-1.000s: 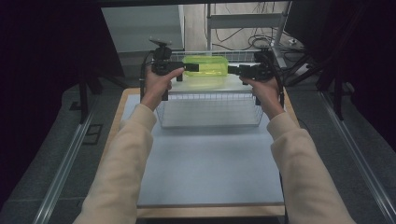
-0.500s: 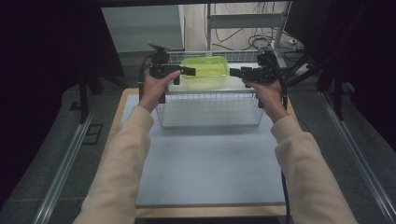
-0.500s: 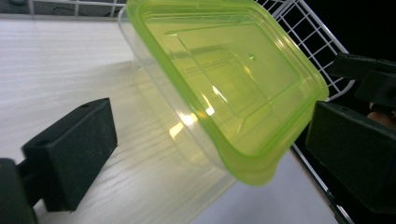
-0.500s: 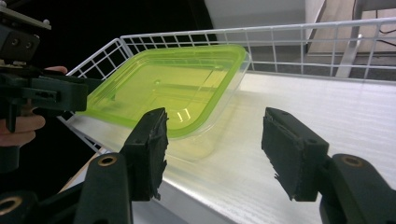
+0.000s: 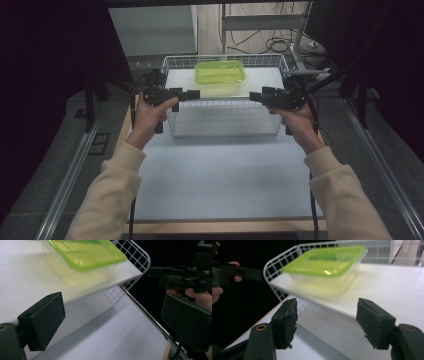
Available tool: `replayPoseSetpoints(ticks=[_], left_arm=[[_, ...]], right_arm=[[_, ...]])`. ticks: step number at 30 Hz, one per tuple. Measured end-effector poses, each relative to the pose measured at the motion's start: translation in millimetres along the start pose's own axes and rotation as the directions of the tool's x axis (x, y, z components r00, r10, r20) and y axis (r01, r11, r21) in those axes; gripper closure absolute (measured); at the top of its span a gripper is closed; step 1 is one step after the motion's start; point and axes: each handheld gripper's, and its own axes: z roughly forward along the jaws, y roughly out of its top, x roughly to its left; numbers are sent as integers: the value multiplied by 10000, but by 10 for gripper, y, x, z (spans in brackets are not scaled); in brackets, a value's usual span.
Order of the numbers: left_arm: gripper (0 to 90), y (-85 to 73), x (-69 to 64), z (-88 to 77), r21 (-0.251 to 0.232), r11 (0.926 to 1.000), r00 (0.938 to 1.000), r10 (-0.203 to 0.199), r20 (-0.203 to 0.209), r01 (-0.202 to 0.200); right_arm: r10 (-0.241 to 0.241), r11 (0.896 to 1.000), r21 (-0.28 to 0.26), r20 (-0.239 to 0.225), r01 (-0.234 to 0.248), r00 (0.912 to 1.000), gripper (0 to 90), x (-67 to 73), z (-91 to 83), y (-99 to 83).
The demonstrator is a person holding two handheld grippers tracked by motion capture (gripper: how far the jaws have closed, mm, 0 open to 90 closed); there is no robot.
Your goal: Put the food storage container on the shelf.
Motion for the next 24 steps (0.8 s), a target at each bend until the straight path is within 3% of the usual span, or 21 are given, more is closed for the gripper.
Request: replayPoseSetpoints(ticks=[1,3,4,5,6,7,8,9,10,11,12,18,24], left_arm=[[54,0,0,0,0,10000,10000,0,0,0],[56,-171,-92,-53,20,9995,9995,300,90,-301],[63,-373,-169,-81,131,9986,9984,505,234,-509],[63,-373,-169,-81,131,9986,9984,505,234,-509],[71,-505,-205,-93,205,9976,9972,646,373,-654],[71,-586,-219,-96,217,9972,9967,705,400,-714],[74,-797,-229,-100,296,9967,9954,739,607,-757],[74,-797,-229,-100,296,9967,9954,739,607,-757],[74,-985,-227,-92,392,9966,9956,698,627,-724],[75,-985,-227,-92,392,9966,9956,698,627,-724],[76,-1144,-223,-83,467,9953,9955,825,465,-847],[81,-1406,-181,-26,830,9927,9960,855,259,-874],[83,-1448,-182,-27,729,9927,9950,946,308,-966]], right_arm=[[0,10000,0,0,0,10000,322,0,0,0],[-236,9997,6,-111,236,9997,309,47,-86,-143],[-455,9990,-15,-178,455,9988,304,83,-154,-284],[-455,9990,-15,-178,455,9988,304,83,-154,-284],[-633,9980,62,-371,636,9973,291,126,-218,-499],[-633,9980,62,-371,636,9973,291,126,-218,-499],[-774,9968,149,-588,784,9953,282,148,-261,-680],[-774,9968,149,-588,784,9953,282,148,-261,-680],[-816,9960,316,-711,840,9941,269,157,-293,-880],[-816,9960,316,-711,840,9941,269,157,-293,-880],[-716,9964,403,-820,751,9941,258,140,-306,-1047],[-446,9972,555,-962,501,9944,239,74,-291,-1292],[-531,9976,400,-973,572,9938,206,97,-291,-1303]])
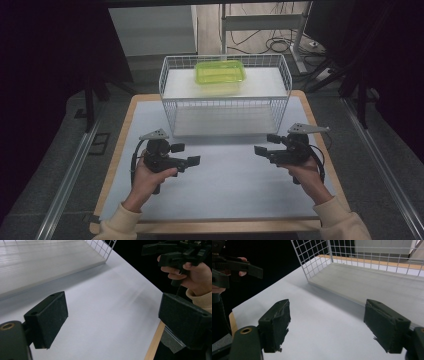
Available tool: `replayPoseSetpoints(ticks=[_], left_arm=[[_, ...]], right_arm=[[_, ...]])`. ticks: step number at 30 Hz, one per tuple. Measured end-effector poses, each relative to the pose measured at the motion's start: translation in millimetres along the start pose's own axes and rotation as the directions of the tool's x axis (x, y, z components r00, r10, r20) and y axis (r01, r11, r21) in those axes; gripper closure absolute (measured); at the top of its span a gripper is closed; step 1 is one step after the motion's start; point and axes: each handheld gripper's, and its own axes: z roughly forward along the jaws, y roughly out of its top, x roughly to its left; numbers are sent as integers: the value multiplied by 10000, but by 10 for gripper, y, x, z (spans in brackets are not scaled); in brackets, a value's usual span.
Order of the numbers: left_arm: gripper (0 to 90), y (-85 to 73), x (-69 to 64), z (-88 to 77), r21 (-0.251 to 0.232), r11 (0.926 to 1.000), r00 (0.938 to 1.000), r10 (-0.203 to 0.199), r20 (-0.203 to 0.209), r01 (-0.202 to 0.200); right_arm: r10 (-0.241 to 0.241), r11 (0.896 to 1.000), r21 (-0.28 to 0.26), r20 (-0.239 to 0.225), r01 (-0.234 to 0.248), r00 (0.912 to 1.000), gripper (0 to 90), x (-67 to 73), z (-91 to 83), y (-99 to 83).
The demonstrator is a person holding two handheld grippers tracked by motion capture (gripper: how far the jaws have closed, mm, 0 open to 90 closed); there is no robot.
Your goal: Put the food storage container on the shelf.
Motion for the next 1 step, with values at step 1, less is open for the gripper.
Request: replayPoseSetpoints(ticks=[1], left_arm=[[83,-8,-4,-1,-22,10000,10000,-6,26,6]], right_arm=[[-77,10000,4,-3,77,10000,197,8,0,-11]])
